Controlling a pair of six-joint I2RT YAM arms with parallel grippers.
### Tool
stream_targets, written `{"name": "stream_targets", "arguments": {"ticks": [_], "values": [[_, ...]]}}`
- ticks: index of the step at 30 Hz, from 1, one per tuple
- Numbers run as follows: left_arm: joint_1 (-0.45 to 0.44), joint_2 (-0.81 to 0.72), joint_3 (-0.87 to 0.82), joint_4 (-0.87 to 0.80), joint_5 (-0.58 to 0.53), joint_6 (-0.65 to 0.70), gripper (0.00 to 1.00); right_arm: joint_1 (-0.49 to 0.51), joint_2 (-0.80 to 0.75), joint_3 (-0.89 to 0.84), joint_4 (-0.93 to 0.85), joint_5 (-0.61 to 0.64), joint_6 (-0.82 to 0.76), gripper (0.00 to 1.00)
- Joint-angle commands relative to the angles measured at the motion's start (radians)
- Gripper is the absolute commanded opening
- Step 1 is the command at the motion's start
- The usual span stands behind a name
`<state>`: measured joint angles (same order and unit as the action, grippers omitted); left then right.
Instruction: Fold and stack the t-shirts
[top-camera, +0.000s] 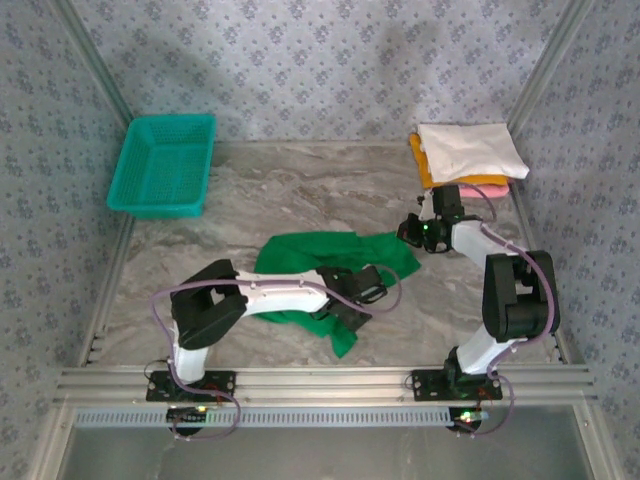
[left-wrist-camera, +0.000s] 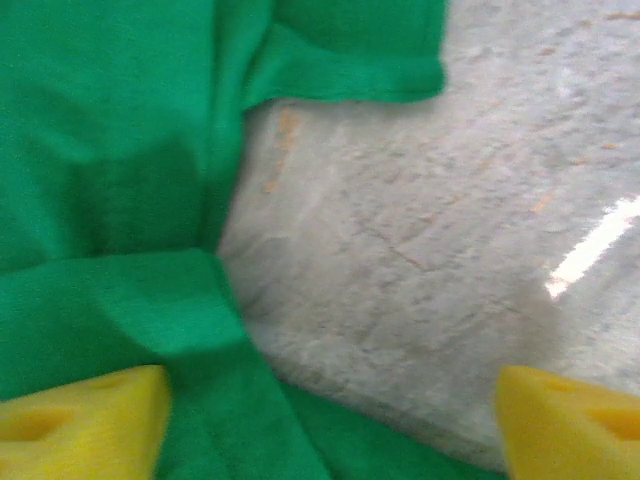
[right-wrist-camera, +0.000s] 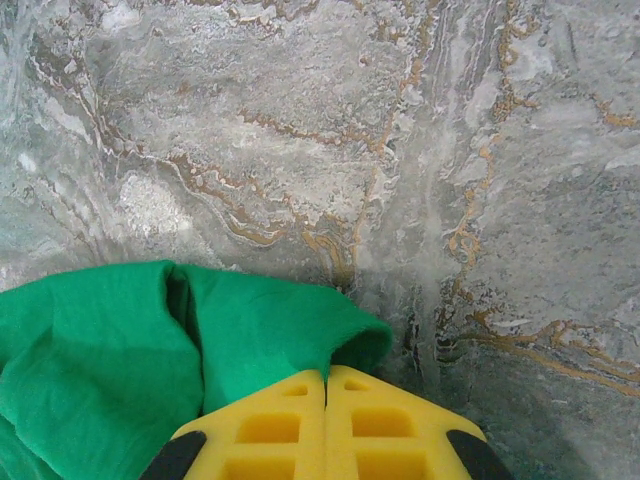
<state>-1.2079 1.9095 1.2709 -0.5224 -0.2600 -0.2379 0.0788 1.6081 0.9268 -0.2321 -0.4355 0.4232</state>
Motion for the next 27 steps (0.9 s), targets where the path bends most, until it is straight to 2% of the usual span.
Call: {"name": "stream_targets", "arguments": {"ticks": [1,5,7,12,14,15,16,17,18,19,21,22,27], "values": [[0.005,-0.036,-0.027,-0.003,-0.137,0.006,0.54,-0.007,0.000,-0.016,0.015,-0.023,0.017,0.00],[0.011,-0.026,-0.029,-0.024,-0.257,0.007,0.13,-0.007,0.009,-0.015,0.019,-0.028,0.015,0.00],[0.018,-0.029,-0.029,-0.030,-0.279,-0.005,0.01,-0.007,0.007,-0.016,0.020,-0.027,0.014,0.00],[0.067,-0.116,-0.097,0.004,-0.309,-0.021,0.00,-0.016,-0.002,-0.023,0.017,-0.019,0.011,0.00],[0.091,-0.175,-0.127,0.036,-0.251,0.006,0.00,-0.023,-0.007,-0.028,0.015,-0.018,0.009,0.00],[0.093,-0.193,-0.131,0.047,-0.229,0.016,0.17,-0.026,-0.007,-0.026,0.015,-0.020,0.007,0.00],[0.090,-0.201,-0.132,0.057,-0.214,0.016,0.43,-0.027,-0.007,-0.024,0.013,-0.020,0.007,0.00],[0.090,-0.201,-0.133,0.068,-0.179,0.015,0.51,-0.027,-0.004,-0.022,0.015,-0.020,0.007,0.00],[0.088,-0.192,-0.133,0.076,-0.153,0.015,0.47,-0.028,-0.002,-0.023,0.019,-0.019,0.007,0.00],[0.084,-0.175,-0.133,0.077,-0.156,0.005,0.39,-0.028,0.000,-0.022,0.020,-0.019,0.010,0.00],[0.080,-0.139,-0.132,0.068,-0.180,-0.018,0.03,-0.030,0.000,-0.019,0.024,-0.022,0.013,0.00],[0.081,-0.134,-0.142,0.076,-0.191,-0.023,0.00,-0.029,-0.001,-0.022,0.024,-0.022,0.012,0.00],[0.090,-0.140,-0.160,0.101,-0.193,-0.014,0.00,-0.034,-0.008,-0.029,0.017,-0.016,0.001,0.00]]}}
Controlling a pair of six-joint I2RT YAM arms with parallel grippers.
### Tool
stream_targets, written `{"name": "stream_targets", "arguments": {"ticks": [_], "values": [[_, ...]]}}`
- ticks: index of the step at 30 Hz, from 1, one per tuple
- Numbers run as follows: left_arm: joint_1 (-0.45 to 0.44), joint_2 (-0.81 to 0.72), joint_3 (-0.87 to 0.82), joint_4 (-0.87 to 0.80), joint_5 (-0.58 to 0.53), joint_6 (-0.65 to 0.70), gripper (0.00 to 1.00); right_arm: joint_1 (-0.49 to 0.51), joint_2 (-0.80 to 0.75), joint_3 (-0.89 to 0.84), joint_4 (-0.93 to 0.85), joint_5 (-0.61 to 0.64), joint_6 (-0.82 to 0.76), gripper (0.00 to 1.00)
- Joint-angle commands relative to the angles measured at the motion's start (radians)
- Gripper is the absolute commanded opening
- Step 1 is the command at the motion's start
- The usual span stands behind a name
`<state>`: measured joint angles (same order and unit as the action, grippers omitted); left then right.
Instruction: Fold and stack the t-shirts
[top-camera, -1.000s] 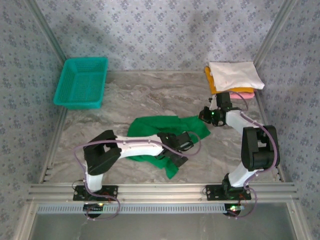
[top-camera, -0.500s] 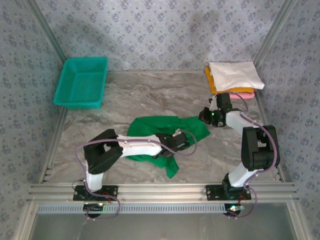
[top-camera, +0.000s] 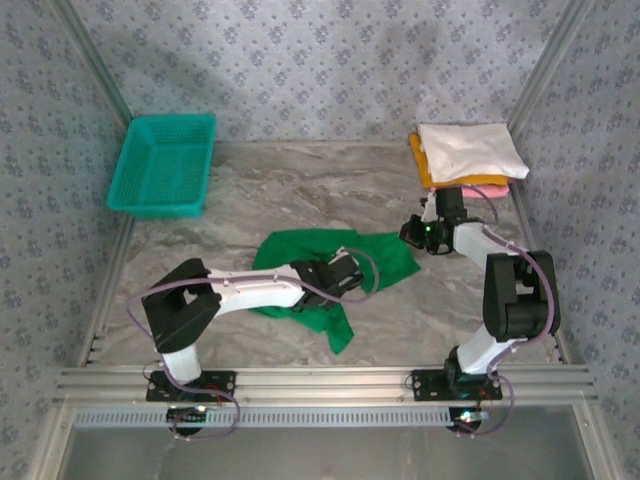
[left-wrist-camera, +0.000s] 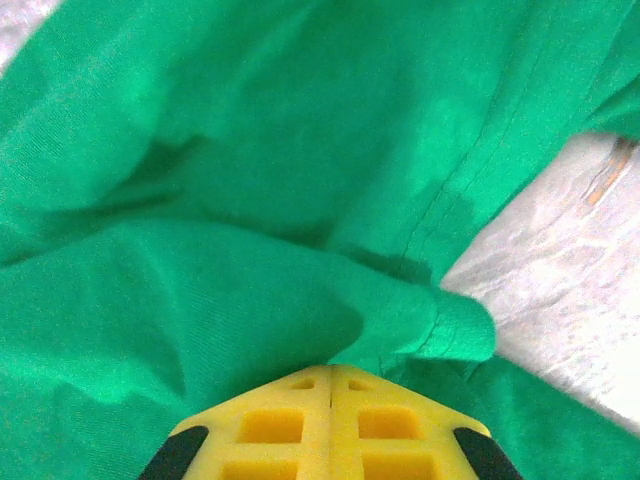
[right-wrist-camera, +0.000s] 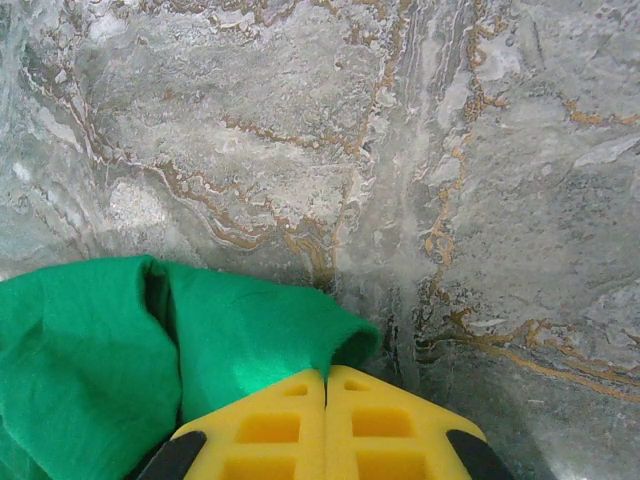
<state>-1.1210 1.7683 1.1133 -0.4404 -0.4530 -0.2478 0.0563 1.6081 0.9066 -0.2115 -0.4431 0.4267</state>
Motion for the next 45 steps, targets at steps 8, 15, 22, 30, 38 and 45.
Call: {"name": "stream_targets", "arguments": {"ticks": [8,15,22,30,38,45], "values": [[0.109,-0.168,-0.094,0.033,-0.053,-0.010,0.00,-0.060,-0.061,-0.021,-0.024,0.003,-0.004,0.00],[0.273,-0.397,-0.201,0.046,-0.053,0.022,0.00,-0.112,-0.134,-0.027,-0.075,0.021,-0.013,0.00],[0.268,-0.422,-0.159,0.075,0.233,0.143,0.71,-0.118,-0.175,-0.009,-0.102,0.012,-0.010,0.00],[0.005,-0.045,0.012,0.119,0.254,0.170,0.98,-0.098,-0.132,-0.018,-0.060,0.009,0.012,0.00],[-0.010,0.091,0.039,0.119,0.104,0.162,0.75,-0.103,-0.122,-0.029,-0.046,0.012,0.006,0.00],[0.080,-0.007,0.022,0.065,-0.027,0.120,0.00,-0.118,-0.123,-0.038,-0.048,0.020,0.005,0.00]]}}
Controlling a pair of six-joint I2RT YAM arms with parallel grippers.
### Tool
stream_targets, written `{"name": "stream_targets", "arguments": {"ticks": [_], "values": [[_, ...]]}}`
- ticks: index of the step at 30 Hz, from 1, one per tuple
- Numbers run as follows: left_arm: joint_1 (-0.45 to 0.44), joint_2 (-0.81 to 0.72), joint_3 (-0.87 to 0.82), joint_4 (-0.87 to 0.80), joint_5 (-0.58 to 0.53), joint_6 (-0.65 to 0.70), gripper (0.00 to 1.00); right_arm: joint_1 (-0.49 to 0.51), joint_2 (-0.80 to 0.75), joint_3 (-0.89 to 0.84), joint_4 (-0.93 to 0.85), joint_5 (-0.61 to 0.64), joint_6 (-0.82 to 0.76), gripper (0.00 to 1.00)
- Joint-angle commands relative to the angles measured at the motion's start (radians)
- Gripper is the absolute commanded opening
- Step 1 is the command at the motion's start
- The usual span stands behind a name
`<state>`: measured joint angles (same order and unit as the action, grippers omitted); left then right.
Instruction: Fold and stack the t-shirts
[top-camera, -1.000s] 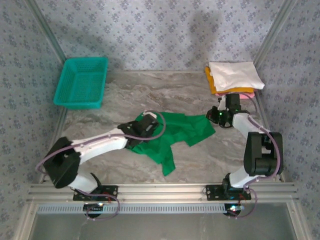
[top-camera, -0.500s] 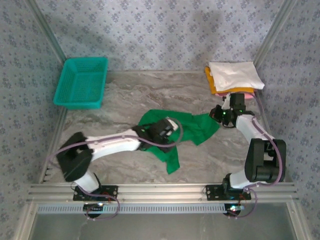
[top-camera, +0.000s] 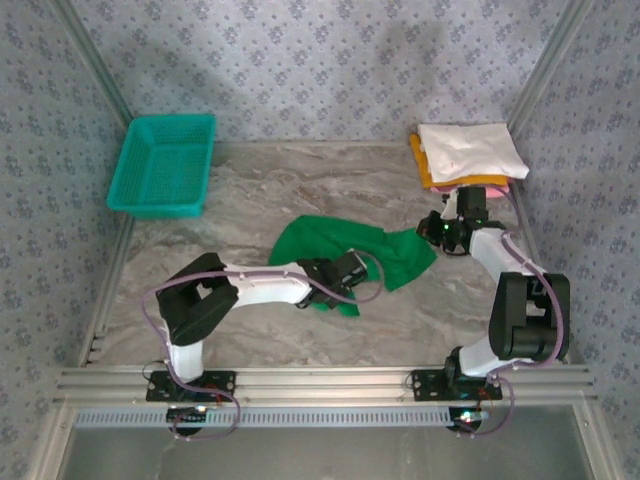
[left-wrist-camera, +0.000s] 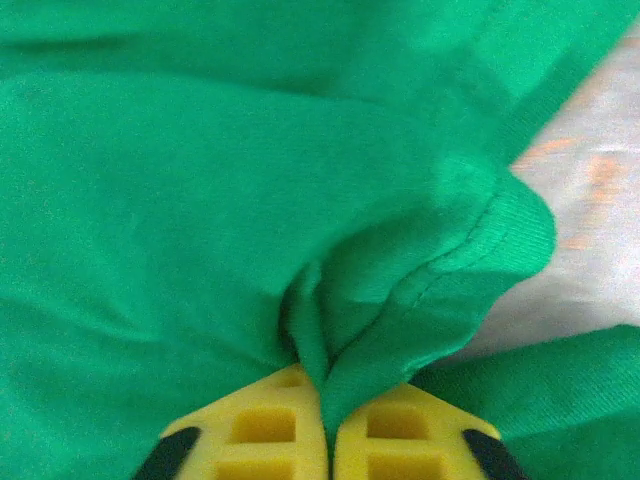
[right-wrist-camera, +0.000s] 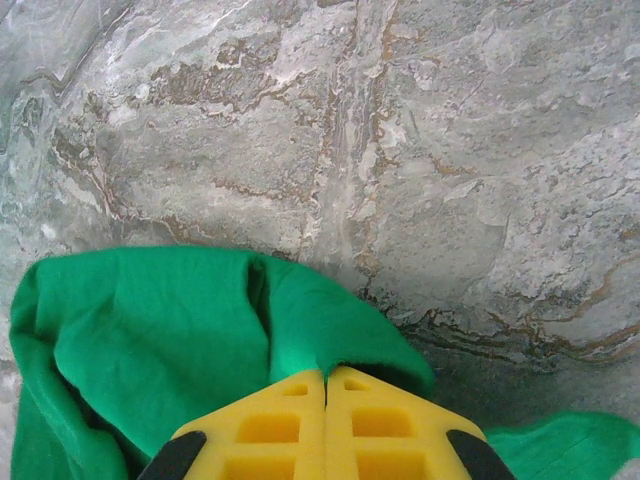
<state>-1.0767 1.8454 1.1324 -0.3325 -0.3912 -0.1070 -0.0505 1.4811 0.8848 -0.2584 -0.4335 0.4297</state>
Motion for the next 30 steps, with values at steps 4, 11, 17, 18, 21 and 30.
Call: {"name": "stream_targets", "arguments": {"ticks": [4,11,17,18,21,30], "values": [[0.067,-0.230,-0.033,-0.039,-0.104,-0.015,0.00,-0.025,-0.004,-0.017,-0.011,0.035,-0.002,0.00],[0.189,-0.500,-0.103,-0.025,-0.003,-0.053,0.00,-0.049,-0.047,-0.002,-0.032,0.058,-0.009,0.00],[0.318,-0.775,-0.164,0.013,0.057,-0.149,0.00,-0.098,-0.179,0.073,-0.131,0.059,-0.041,0.00],[0.339,-0.820,-0.179,0.021,0.050,-0.163,0.00,-0.107,-0.203,0.088,-0.149,0.060,-0.046,0.00],[0.434,-0.941,-0.182,-0.018,0.044,-0.203,0.00,-0.159,-0.263,0.163,-0.227,0.049,-0.062,0.00],[0.545,-0.953,-0.280,-0.029,0.287,-0.290,0.62,-0.192,-0.255,0.287,-0.250,0.062,-0.031,0.00]]}}
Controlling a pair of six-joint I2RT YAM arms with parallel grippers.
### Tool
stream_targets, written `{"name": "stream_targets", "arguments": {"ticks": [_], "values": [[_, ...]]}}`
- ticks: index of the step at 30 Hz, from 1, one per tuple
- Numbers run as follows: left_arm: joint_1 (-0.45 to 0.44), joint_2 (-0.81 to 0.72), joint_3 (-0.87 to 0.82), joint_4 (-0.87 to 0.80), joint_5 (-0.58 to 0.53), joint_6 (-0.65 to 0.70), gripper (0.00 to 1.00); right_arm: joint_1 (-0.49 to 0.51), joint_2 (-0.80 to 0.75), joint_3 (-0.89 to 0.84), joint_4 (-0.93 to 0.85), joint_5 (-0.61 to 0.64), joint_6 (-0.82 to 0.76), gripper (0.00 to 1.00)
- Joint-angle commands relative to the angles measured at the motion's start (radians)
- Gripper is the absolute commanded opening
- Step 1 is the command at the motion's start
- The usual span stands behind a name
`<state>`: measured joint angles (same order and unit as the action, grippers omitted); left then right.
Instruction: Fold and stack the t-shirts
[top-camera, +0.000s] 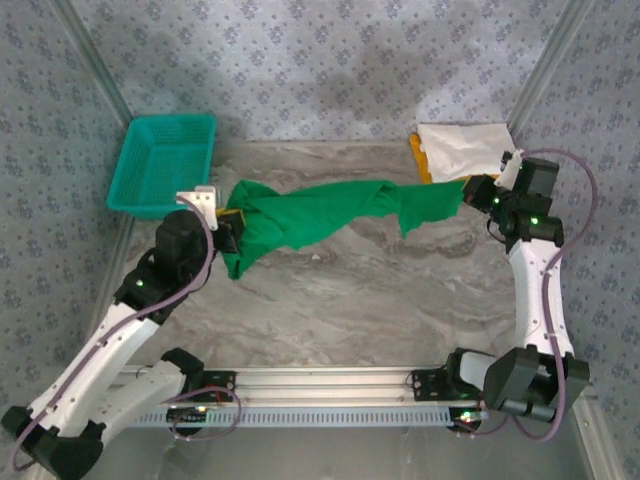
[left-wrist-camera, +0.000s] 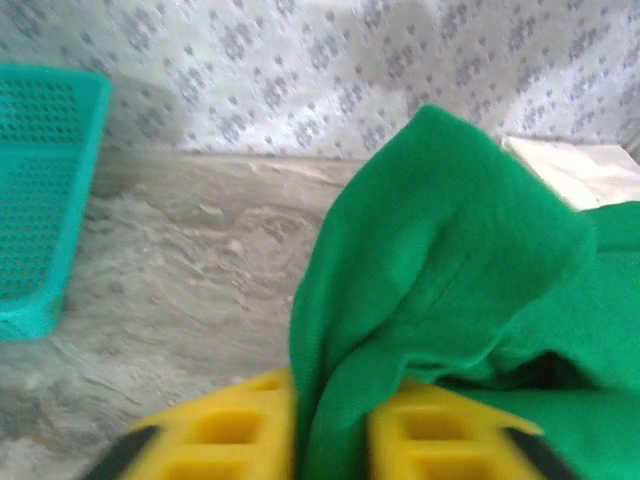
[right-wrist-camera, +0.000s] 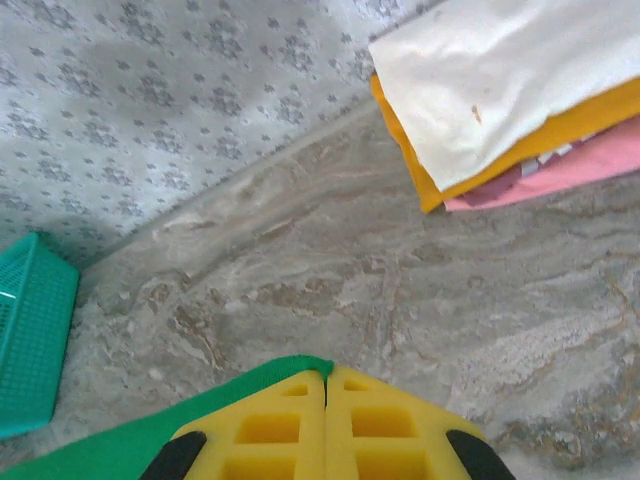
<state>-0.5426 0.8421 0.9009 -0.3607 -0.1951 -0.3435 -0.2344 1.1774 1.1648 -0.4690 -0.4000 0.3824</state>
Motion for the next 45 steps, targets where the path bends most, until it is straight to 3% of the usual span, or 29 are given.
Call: {"name": "stream_targets", "arguments": {"ticks": [1,2,4,6,7,10,15,17,20,24,28,31,34,36,39,42,44,45], "values": [[0.011,0.070,-0.064,0.015,0.108,-0.070,0.88,-0.005,0.073,0.005,-0.046,0.035,0.017,0.00],[0.011,0.084,-0.085,0.038,0.117,-0.088,0.98,-0.002,0.106,0.008,-0.068,0.058,0.022,0.00],[0.013,0.115,-0.117,0.086,0.154,-0.080,0.96,-0.004,0.164,0.010,-0.121,0.073,0.010,0.00],[0.013,0.166,-0.121,0.114,0.210,-0.042,0.95,-0.009,0.201,0.004,-0.126,0.092,0.008,0.31],[0.007,0.204,-0.115,0.125,0.243,-0.008,0.94,-0.007,0.211,0.007,-0.128,0.115,-0.014,0.40],[-0.040,0.356,-0.054,0.119,0.298,0.100,0.95,-0.001,0.188,-0.005,-0.127,0.158,-0.024,0.48],[-0.208,0.656,0.113,0.055,0.311,0.408,0.98,0.009,0.096,-0.057,-0.098,0.144,0.000,0.68],[-0.260,0.779,0.185,0.036,0.299,0.530,0.98,0.016,0.062,-0.113,-0.049,0.096,0.020,0.70],[-0.295,0.902,0.272,0.050,0.369,0.633,0.98,0.040,0.039,-0.211,0.035,0.025,0.067,0.70],[-0.365,1.010,0.352,0.057,0.381,0.728,0.98,0.073,0.044,-0.269,0.047,0.025,0.064,0.70],[-0.374,1.083,0.380,0.074,0.402,0.760,0.97,0.073,0.049,-0.290,0.072,0.027,0.067,0.70],[-0.369,1.088,0.390,0.068,0.422,0.769,0.80,0.073,0.067,-0.276,0.075,0.024,0.061,0.70],[-0.366,1.100,0.394,0.060,0.446,0.786,0.43,0.071,0.080,-0.259,0.079,0.024,0.055,0.70],[-0.365,1.109,0.407,0.038,0.430,0.790,0.27,0.070,0.090,-0.249,0.080,0.020,0.053,0.70],[-0.359,1.089,0.423,0.023,0.431,0.787,0.14,0.073,0.108,-0.233,0.077,0.009,0.050,0.70],[-0.359,1.059,0.444,0.009,0.429,0.781,0.14,0.088,0.114,-0.244,0.082,0.006,0.057,0.69],[-0.353,1.035,0.449,0.014,0.424,0.778,0.00,0.108,0.113,-0.260,0.081,0.003,0.066,0.68],[-0.347,1.027,0.450,0.023,0.417,0.770,0.00,0.119,0.111,-0.271,0.087,-0.001,0.070,0.68]]}}
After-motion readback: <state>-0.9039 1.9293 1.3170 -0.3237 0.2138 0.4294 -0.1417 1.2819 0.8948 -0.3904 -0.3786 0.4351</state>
